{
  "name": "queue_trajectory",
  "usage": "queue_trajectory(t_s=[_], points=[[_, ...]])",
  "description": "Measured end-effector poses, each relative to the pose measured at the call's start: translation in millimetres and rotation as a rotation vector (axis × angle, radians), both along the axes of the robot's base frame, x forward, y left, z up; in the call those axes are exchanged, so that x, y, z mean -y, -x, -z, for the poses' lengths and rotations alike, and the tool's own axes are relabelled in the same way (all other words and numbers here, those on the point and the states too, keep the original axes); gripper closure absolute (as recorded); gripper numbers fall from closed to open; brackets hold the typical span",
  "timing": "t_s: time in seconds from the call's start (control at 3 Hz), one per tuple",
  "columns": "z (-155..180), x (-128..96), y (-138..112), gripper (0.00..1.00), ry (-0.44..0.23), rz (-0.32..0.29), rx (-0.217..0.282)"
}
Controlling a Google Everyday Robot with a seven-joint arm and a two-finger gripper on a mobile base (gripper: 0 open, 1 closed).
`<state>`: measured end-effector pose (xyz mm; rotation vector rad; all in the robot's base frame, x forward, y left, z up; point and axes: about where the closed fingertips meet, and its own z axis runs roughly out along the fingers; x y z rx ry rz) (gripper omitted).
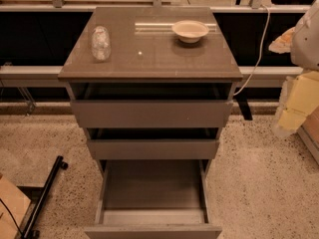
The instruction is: Place water bottle into bottom drawer
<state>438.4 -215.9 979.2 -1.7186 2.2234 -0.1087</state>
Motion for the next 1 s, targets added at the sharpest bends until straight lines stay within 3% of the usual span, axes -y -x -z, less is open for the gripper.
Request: queue_trajectory(t_s=[0.33,1.0], points=[[0,0,0,0.0,-0.001,0.0,0.0],[-7,-54,-54,0.0,-0.206,-0.097,0.086]])
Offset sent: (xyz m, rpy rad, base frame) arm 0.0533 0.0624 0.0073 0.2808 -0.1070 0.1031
